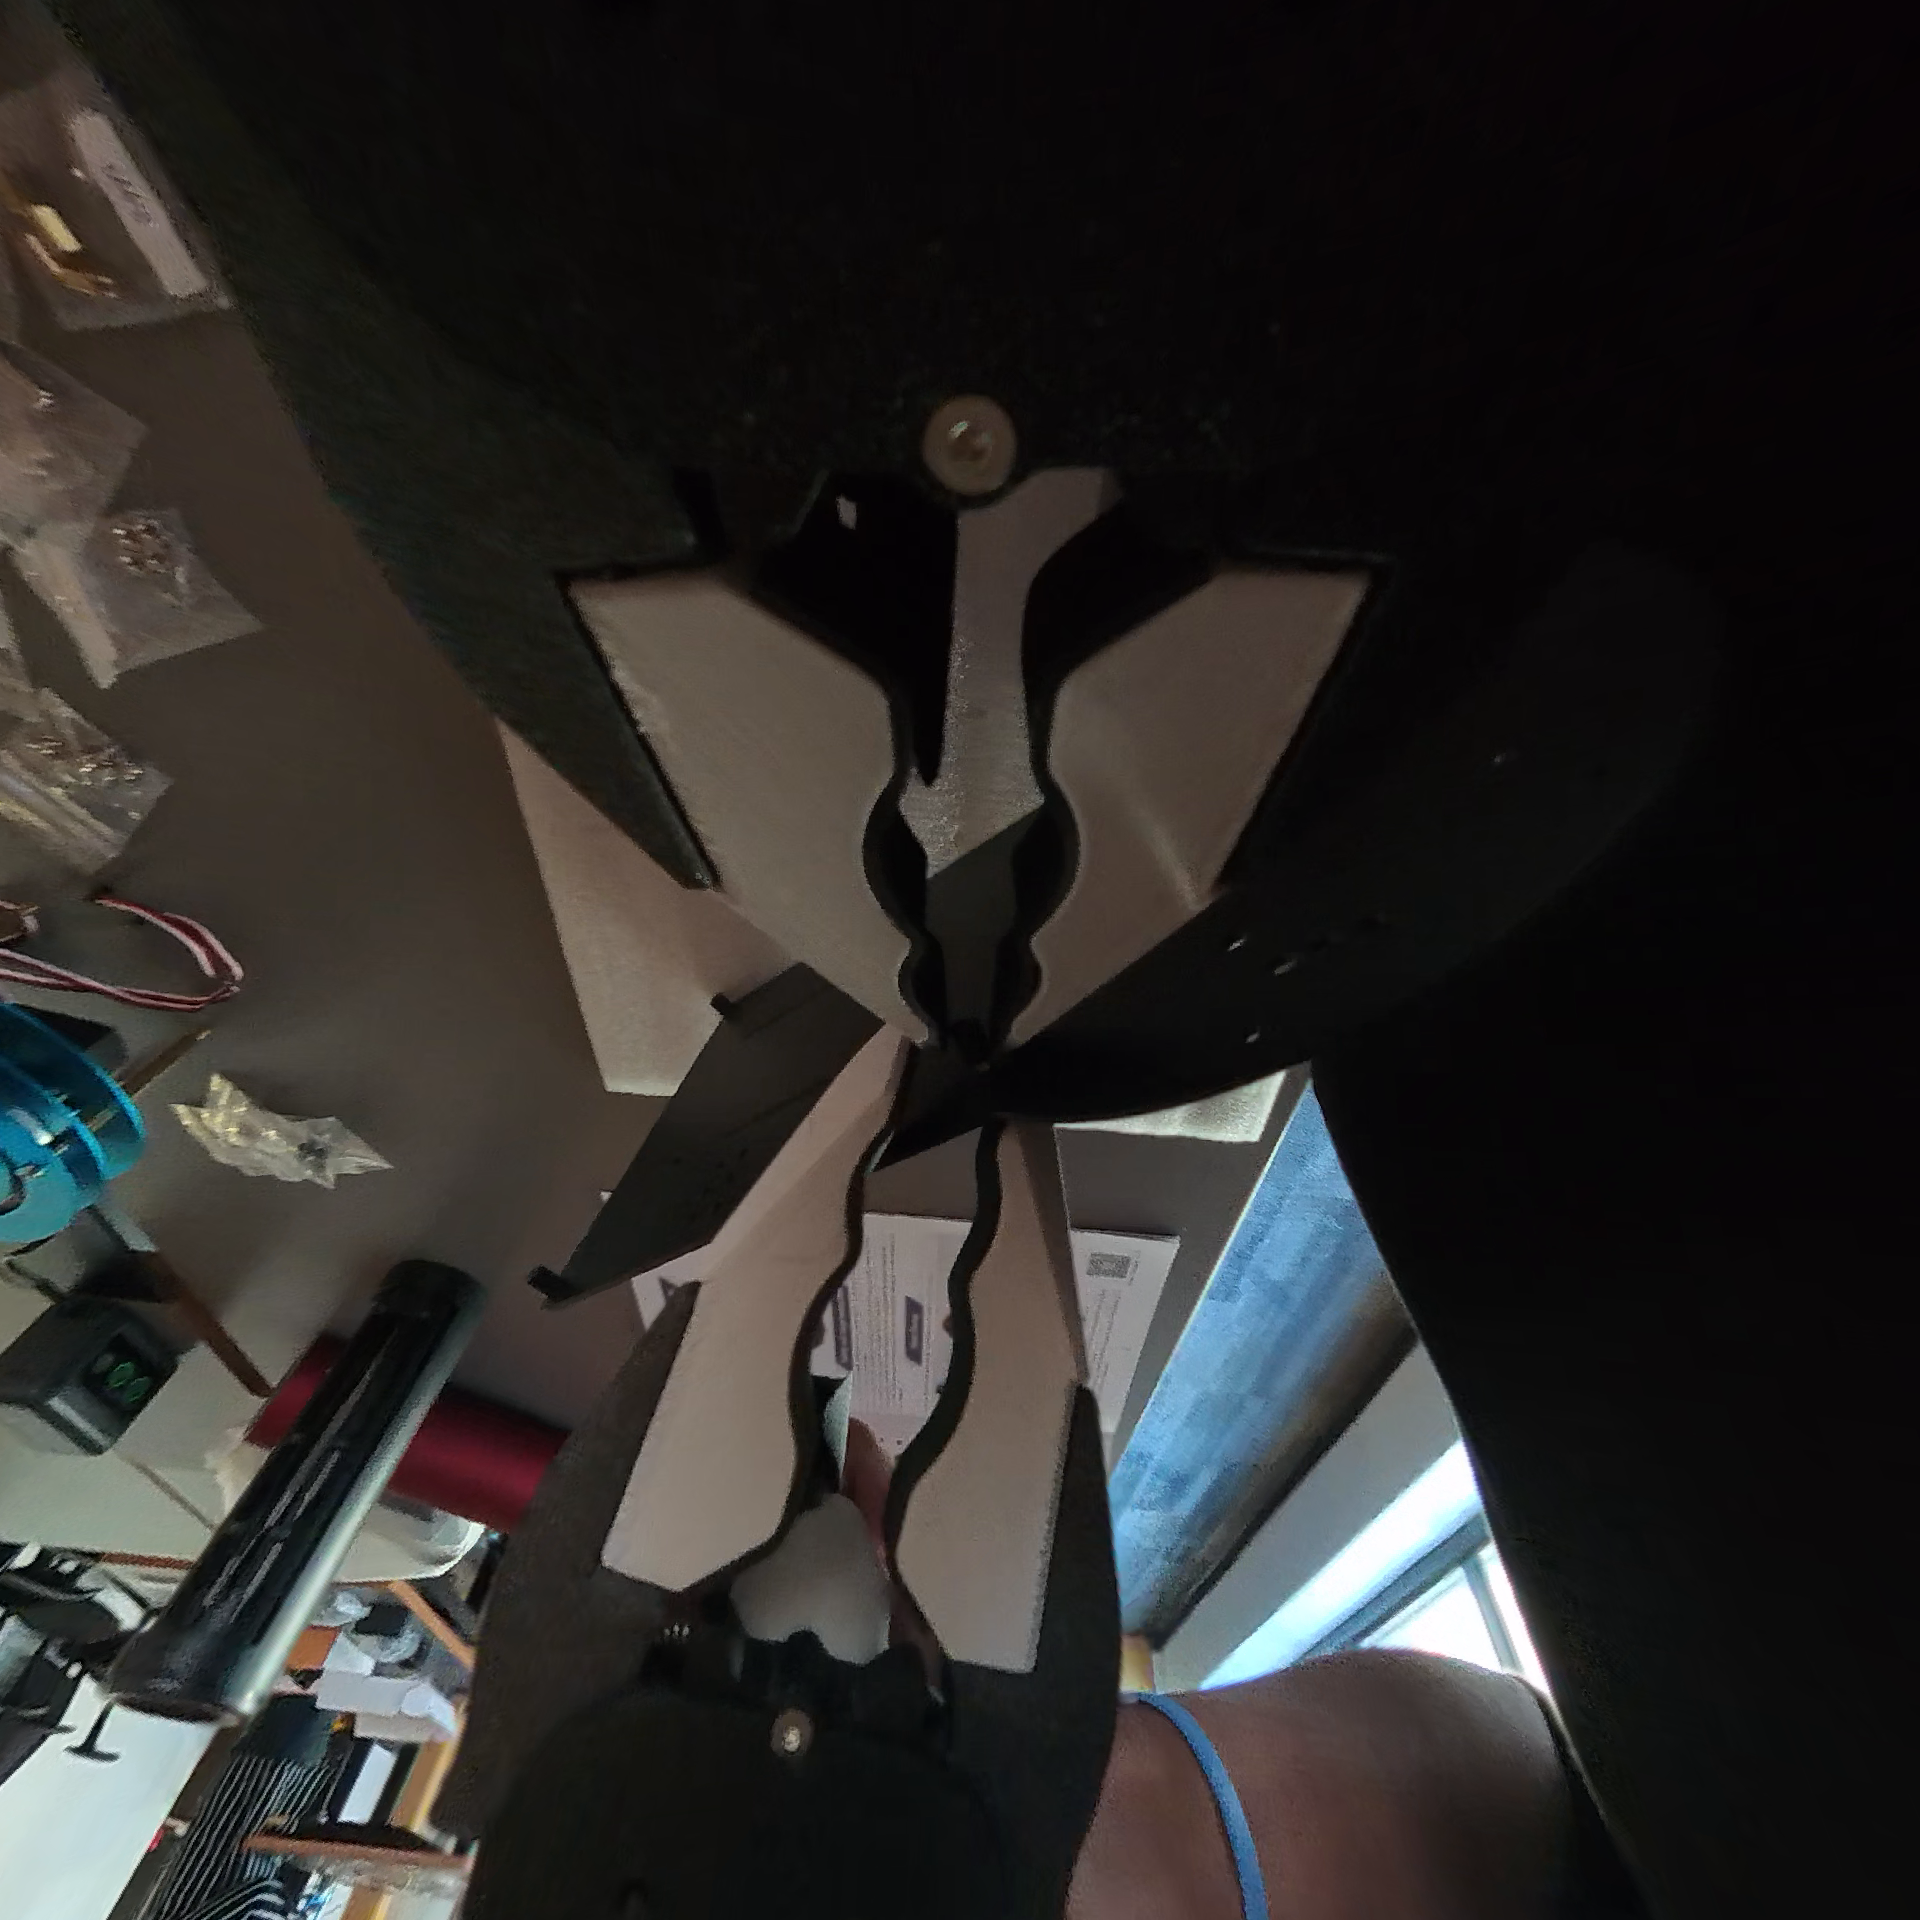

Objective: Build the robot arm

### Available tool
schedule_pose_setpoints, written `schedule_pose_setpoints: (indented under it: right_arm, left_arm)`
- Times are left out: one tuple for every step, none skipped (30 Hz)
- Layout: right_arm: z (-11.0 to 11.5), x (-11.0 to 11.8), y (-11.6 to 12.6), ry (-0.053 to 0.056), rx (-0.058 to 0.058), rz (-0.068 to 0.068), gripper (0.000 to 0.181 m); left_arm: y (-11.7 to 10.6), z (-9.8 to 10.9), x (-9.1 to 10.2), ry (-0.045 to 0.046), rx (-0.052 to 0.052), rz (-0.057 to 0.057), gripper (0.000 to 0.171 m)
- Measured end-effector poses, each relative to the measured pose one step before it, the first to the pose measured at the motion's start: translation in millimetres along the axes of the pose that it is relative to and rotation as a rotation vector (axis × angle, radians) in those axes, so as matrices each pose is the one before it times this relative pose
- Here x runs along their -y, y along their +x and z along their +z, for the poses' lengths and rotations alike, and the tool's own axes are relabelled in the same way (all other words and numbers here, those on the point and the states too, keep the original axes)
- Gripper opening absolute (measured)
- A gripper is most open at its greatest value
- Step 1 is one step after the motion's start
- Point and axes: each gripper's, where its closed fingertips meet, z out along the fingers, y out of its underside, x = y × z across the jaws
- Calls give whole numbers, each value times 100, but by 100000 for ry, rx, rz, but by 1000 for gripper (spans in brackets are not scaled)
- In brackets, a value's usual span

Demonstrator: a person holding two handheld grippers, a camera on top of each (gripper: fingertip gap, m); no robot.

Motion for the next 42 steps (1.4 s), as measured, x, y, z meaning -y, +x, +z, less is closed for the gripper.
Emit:
schedule_pose_setpoints:
  right_arm:
    - [-13, -4, -3, -758, -1066, -2109, 7]
    - [-13, 44, 27, -544, -1066, -1783, 8]
    - [-5, 41, 36, -436, -636, -1261, 8]
    - [-17, 24, -9, -407, -184, -823, 8]
    - [-27, 27, 21, -188, -118, -483, 8]
    - [-42, 16, 52, -49, -93, -70, 9]
    - [-69, 34, 78, 215, -309, 103, 11]
    - [-116, 102, 20, 784, 39, 309, 11]
    - [-125, 128, 7, 1021, 333, 942, 12]
    - [-147, 104, 28, 992, 283, 1335, 13]
    - [-189, 155, 48, 1423, 65, 1321, 14]
    - [-215, 126, 81, 1296, -138, 1361, 14]
    - [-269, 94, 170, 1039, -716, 1397, 14]
    - [-355, 148, 207, 1325, -984, 1563, 15]
    - [-434, 253, 188, 1984, -922, 2242, 16]
    - [-539, 401, 7, 2942, 170, 3590, 19]
    - [-597, 496, -315, 3366, 2185, 5304, 24]
    - [-603, 530, -712, 3127, 4284, 7316, 30]
    - [-547, 537, -825, 2686, 3952, 8367, 39]
    - [-393, 465, -986, 2389, 3152, 7986, 51]
    - [-145, 31, -834, -264, 153, 6508, 58]
    - [107, -542, -387, -3526, -4611, 3707, 57]
    - [278, -804, -76, -4842, -7871, 944, 54]
    - [336, -803, 58, -4682, -9251, 182, 49]
    - [283, -583, 195, -3267, -9870, 786, 39]
    - [201, -317, 140, -1456, -8781, 1561, 30]
    - [205, -245, 4, -980, -7079, 2072, 31]
    - [274, -383, -211, -2389, -4946, 1703, 32]
    - [233, -377, -37, -2690, -5510, 402, 28]
    - [109, -295, 355, -1982, -7478, -939, 16]
    - [8, -106, 462, -699, -7507, -1169, 5]
    - [-56, -35, 282, -185, -5016, -289, 2]
    - [-44, -81, 171, -654, -3015, 956, 2]
    - [-62, -37, 142, -261, -2270, 727, 2]
    - [-7, -18, 80, 23, -1847, -297, 1]
    - [6, -4, 26, -24, -1576, -958, 2]
    - [10, 18, 12, -171, -1100, 382, 1]
    - [3, 24, 9, -17, -621, 927, 1]
    - [-5, -8, 14, 204, -699, -28, 1]
    - [-5, 1, -1, 190, -690, -291, 1]
    - [4, 12, -24, 48, -434, 199, 1]
    - [6, 17, -50, 87, -292, 133, 1]
  left_arm:
    - [6, -6, -1, 169, -57, -67, 17]
    - [-6, 1, 5, 116, 43, 54, 17]
    - [-1, 1, 2, -22, -47, -14, 17]
    - [0, -3, -6, -107, -96, -53, 17]
    - [5, 6, 9, -19, -43, -44, 17]
    - [-14, 4, 11, 128, 42, 44, 17]
    - [-22, 4, 15, 203, 72, 34, 17]
    - [-23, 5, 18, 161, 5, -75, 17]
    - [-2, 2, 8, 71, -36, -101, 17]
    - [-3, -3, -2, 34, 9, -42, 17]
    - [-4, 1, 2, 11, 29, -7, 17]
    - [11, -6, 6, -10, 24, 2, 17]
    - [0, -1, -2, 16, 41, 36, 17]
    - [-14, 4, 7, 51, 68, 66, 17]
    - [-3, 5, 5, 20, 89, 59, 17]
    - [-1, 0, -4, -43, 60, 94, 17]
    - [9, -1, -6, -26, 2, 180, 17]
    - [-1, -11, -1, -14, -9, 167, 17]
    - [-6, 1, -1, -27, 46, 191, 17]
    - [-12, 1, -1, -25, 57, 246, 17]
    - [7, -4, -8, 8, -25, 196, 17]
    - [20, -13, -3, -62, -148, 25, 17]
    - [-2, 2, 1, -140, -98, -78, 17]
    - [-38, 27, 21, -116, 78, -26, 17]
    - [-39, 21, 27, -102, 180, 116, 17]
    - [-55, 24, 18, -56, 134, 150, 17]
    - [-41, 23, 35, -56, 0, 180, 17]
    - [-52, 30, 23, -121, 11, 496, 17]
    - [-64, 24, 30, -128, 58, 775, 17]
    - [-88, 50, 34, -128, 116, 798, 18]
    - [-92, 43, 46, -39, 161, 706, 18]
    - [-95, 59, 54, 101, 335, 820, 18]
    - [-88, 51, 58, 187, 458, 1182, 18]
    - [-74, 50, 40, 232, 600, 1317, 19]
    - [-55, 40, 26, 235, 540, 1356, 19]
    - [-21, 3, -8, 202, 333, 1283, 19]
    - [0, -13, -11, 177, 88, 1103, 19]
    - [-3, -7, 2, 298, -151, 803, 19]
    - [-3, -13, 12, 309, -326, 388, 19]
    - [17, -22, 8, 76, -365, 358, 18]
    - [39, -23, -20, -116, -285, 720, 18]
    - [33, -27, -23, -66, -256, 817, 18]
